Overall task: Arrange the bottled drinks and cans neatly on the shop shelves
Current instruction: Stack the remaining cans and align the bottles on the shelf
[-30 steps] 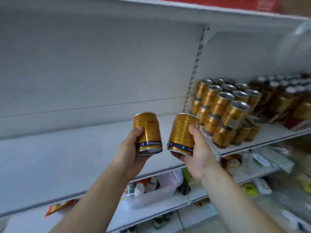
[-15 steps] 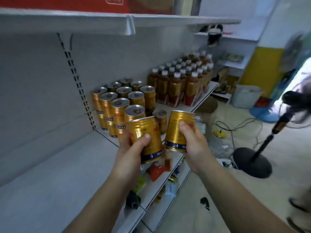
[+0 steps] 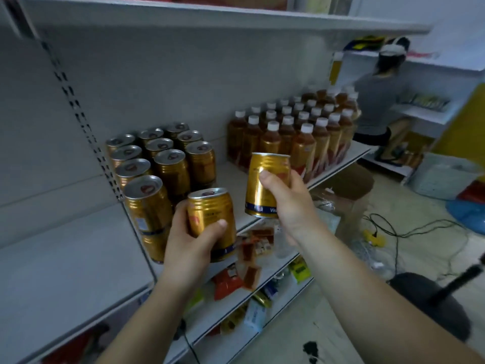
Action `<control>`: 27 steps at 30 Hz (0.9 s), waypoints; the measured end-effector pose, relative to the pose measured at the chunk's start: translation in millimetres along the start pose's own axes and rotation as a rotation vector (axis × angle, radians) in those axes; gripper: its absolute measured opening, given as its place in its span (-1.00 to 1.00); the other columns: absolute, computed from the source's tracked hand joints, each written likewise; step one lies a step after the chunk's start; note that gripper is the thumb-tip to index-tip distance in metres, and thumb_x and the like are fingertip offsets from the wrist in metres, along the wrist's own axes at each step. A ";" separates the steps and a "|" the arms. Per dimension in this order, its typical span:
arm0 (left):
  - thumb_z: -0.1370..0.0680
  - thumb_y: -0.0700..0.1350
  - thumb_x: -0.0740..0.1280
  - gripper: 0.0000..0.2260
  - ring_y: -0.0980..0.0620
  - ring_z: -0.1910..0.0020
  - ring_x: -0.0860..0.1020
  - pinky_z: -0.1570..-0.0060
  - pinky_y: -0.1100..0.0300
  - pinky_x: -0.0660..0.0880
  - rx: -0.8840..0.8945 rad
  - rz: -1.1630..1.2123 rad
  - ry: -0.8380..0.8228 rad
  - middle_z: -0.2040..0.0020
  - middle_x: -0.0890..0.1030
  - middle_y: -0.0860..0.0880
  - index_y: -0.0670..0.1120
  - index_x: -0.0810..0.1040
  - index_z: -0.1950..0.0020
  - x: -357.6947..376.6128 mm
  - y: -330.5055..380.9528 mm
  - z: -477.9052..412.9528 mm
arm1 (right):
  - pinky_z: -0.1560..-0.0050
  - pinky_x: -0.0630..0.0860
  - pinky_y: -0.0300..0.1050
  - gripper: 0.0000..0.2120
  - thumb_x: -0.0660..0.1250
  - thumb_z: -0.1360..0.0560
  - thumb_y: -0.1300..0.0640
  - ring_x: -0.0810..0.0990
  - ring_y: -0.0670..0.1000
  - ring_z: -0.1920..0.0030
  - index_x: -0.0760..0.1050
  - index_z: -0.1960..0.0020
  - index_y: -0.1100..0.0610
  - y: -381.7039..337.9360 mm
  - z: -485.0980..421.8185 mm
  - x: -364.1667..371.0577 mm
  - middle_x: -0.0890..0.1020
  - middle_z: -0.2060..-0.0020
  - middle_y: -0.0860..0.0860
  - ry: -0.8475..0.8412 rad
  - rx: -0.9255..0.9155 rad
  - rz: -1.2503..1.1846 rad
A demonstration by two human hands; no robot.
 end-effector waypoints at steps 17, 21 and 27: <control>-0.18 -0.03 0.60 -0.25 0.16 -0.07 0.55 0.03 0.27 0.51 0.144 -0.409 0.269 -0.11 0.52 0.17 0.20 0.30 -0.27 -7.8 49.8 8.8 | 0.13 0.50 -0.25 -0.50 0.49 -0.41 0.14 0.56 -0.16 0.05 0.33 -0.23 -0.07 8.8 -56.4 42.3 0.55 0.02 -0.15 -0.312 -0.042 0.154; -0.19 -0.14 0.61 -0.28 0.40 0.01 0.46 0.12 0.52 0.38 0.242 -0.616 0.337 -0.02 0.44 0.25 0.19 0.25 -0.16 -2.0 72.8 -3.9 | 0.34 0.45 -0.47 -0.40 0.50 -0.40 0.20 0.51 -0.27 0.13 0.30 -0.34 0.06 16.9 -74.5 45.2 0.53 0.05 -0.17 -0.376 -0.039 0.182; -0.21 0.13 0.54 -0.20 0.03 -0.22 0.43 -0.18 0.06 0.43 0.104 -1.032 0.383 -0.22 0.45 0.08 0.10 0.28 -0.37 -5.3 92.6 -43.6 | 0.38 0.43 -0.49 -0.47 0.49 -0.37 0.30 0.54 -0.21 0.14 0.34 -0.24 0.08 22.3 -98.4 40.9 0.55 0.09 -0.12 -0.497 -0.028 0.215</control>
Point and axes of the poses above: each hand's wrist, its own z-axis away from the middle knuckle, its own x-axis out of the palm, y = z × x, the point moved 3 cm from there along -z, towards the middle knuckle
